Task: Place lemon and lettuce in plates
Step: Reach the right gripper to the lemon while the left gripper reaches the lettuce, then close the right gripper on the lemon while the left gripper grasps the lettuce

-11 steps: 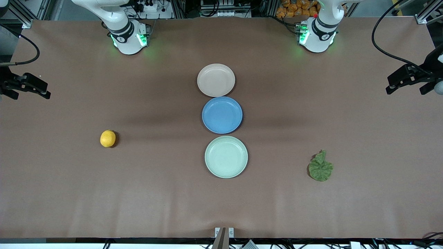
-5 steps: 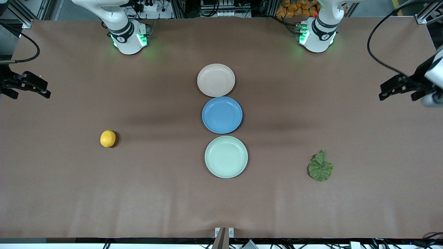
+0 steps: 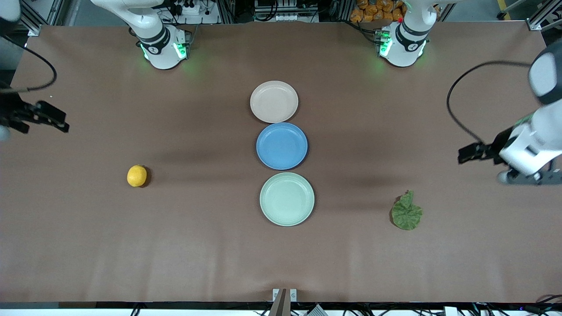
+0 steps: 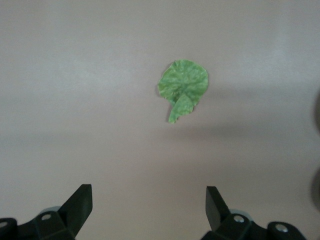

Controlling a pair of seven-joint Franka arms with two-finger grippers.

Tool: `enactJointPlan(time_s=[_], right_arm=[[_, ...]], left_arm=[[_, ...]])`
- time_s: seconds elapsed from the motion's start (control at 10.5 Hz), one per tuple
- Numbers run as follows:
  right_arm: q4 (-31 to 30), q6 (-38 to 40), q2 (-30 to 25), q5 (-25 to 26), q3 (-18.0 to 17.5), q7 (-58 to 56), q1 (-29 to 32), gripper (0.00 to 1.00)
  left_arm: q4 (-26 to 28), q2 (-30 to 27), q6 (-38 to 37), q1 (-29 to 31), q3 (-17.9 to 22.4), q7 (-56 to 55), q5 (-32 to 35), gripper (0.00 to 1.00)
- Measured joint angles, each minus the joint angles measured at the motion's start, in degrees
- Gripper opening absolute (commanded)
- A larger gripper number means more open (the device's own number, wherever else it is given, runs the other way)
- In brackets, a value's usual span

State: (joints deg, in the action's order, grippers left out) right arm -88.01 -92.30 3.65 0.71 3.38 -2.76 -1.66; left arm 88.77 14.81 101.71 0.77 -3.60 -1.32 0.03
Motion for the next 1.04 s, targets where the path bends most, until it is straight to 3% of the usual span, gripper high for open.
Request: enactJointPlan(time_s=[0.76,1.04], right_arm=[[-3.6,-12.5,14.7,0.0,0.1,0.2,0.0,1.0],[-14.2,-27.6,18.5,0.0,0.3,0.2,0.4,1.0]], left_arm=[[0.5,18.4,18.7,-2.9,-0.8,0.1,0.0,1.0],[0.5,22.9,21.8,-3.3,-0.8,0.1,0.0,0.84]])
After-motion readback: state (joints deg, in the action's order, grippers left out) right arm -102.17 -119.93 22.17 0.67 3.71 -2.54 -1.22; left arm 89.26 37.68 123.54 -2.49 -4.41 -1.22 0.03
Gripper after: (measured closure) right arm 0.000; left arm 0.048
